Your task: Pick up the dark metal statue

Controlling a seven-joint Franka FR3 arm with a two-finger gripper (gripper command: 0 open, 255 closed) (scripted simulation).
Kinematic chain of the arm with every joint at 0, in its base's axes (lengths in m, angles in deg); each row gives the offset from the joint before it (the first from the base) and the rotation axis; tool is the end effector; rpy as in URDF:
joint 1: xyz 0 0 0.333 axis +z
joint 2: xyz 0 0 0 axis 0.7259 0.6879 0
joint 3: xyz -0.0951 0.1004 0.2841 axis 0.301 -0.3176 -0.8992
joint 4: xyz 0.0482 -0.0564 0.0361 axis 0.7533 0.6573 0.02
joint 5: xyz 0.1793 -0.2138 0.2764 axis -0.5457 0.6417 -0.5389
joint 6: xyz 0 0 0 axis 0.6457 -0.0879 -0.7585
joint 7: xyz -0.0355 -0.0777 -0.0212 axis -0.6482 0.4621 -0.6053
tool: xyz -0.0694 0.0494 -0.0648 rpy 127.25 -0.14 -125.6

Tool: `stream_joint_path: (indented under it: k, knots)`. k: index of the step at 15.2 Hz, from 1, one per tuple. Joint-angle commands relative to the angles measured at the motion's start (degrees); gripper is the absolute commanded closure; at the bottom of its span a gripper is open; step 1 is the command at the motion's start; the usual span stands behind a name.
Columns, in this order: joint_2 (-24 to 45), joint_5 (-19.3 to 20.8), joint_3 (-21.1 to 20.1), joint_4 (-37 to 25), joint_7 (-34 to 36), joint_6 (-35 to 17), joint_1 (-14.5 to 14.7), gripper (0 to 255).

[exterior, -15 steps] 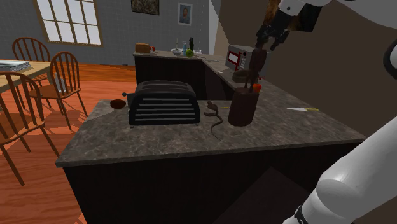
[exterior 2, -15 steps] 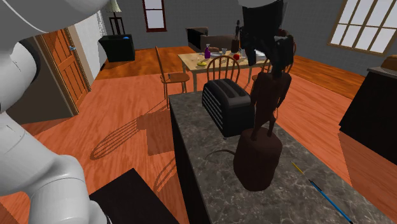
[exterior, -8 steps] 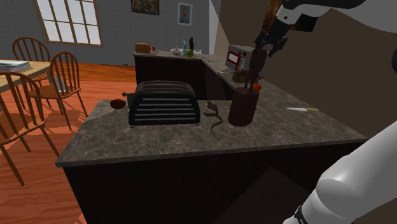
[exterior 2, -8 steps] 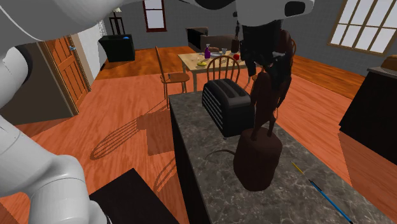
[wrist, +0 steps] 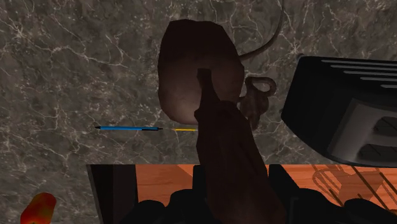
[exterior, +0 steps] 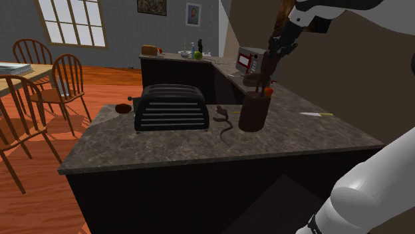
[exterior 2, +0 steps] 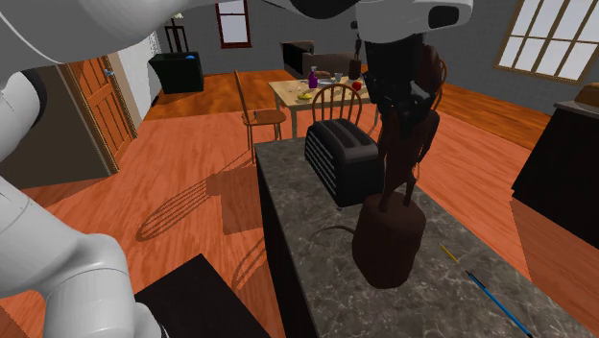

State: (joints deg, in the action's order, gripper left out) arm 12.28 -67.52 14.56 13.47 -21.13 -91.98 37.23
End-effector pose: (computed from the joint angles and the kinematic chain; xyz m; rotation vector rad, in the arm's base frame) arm 0.4403 -0.2416 0.7141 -3.0132 0.6296 -0.5859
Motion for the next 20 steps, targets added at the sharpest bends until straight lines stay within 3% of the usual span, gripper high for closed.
stream_joint_path:
  k: [1, 3, 18, 20]
  knots:
    - [0.02, -0.04, -0.03, 0.05, 0.01, 0.05, 0.02, 255]
    - [0.19, -0.09, 0.02, -0.18, -0.04, 0.11, 0.03, 255]
    - [7.33, -2.46, 1.40, -20.32, -0.56, 13.50, 0.01, 255]
    - [7.42, -2.49, 1.41, -20.55, -0.57, 13.64, -0.01, 255]
